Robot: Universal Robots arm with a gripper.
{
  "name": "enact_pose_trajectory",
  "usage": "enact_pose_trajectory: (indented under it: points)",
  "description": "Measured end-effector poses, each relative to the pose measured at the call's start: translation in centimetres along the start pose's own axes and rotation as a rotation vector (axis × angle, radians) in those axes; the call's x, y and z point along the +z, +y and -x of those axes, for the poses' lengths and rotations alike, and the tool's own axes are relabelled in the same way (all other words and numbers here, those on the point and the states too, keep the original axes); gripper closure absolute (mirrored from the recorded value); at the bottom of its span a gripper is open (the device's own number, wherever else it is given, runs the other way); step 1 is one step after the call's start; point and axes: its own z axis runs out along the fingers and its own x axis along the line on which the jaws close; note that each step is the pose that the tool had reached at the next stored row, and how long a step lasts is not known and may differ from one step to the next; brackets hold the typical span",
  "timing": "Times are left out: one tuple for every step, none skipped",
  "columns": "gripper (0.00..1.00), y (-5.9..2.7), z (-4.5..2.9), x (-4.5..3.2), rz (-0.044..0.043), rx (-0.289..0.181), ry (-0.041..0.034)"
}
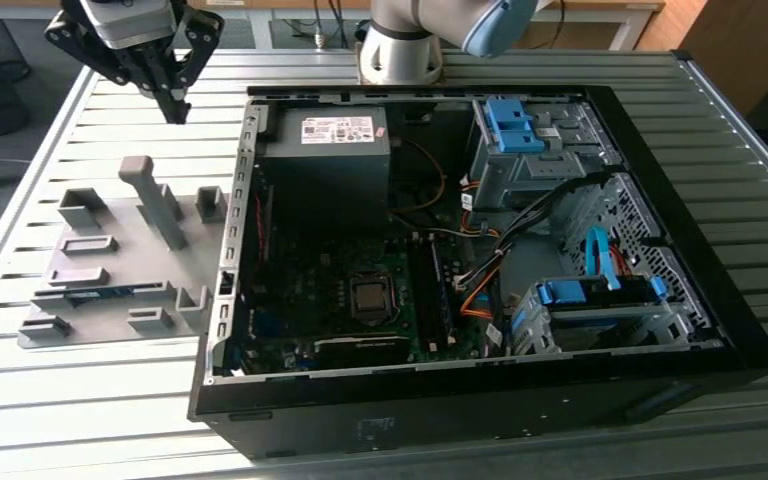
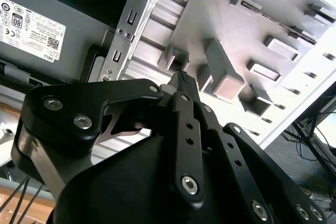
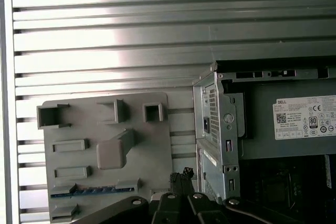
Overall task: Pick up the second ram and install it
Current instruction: 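Reach for the second ram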
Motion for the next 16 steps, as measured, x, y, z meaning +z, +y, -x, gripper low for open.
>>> enact_pose_trajectory:
  points:
    - [0.89, -0.01, -0.11, 0.0, 0.0, 0.0, 0.0]
    - [0.89, -0.02, -0.22, 0.0, 0.0, 0.0, 0.0]
    - [0.89, -0.03, -0.33, 0.0, -0.0001, 0.0, 0.0001]
    - [0.89, -0.03, -0.46, 0.0, -0.0001, 0.0, 0.0001]
    - [0.89, -0.04, -0.58, 0.01, 0.0, 0.0, 0.0]
    - [0.89, -0.05, -0.7, 0.01, -0.0001, 0.0, 0.0001]
    - [0.89, -0.06, -0.82, 0.01, -0.0001, 0.0, 0.0001]
    - [0.89, -0.07, -0.94, 0.01, 0.0, 0.0, 0.0]
    - [0.89, -0.08, -1.05, 0.01, -0.0001, 0.0, 0.0]
    - [0.89, -0.09, -1.17, 0.01, 0.0, 0.0, 0.0]
    - [0.89, -0.1, -1.29, 0.01, -0.0001, 0.0, 0.0]
    - [0.89, -0.11, -1.41, 0.02, 0.0, 0.0, 0.0]
    - [0.89, -0.12, -1.52, 0.02, 0.0, 0.0, 0.0]
    - [0.89, -0.13, -1.64, 0.02, 0.0, 0.0, 0.0001]
    - [0.89, -0.14, -1.75, 0.02, 0.0, 0.0, 0.0]
    - [0.89, -0.14, -1.86, 0.03, 0.0, 0.0, 0.0]
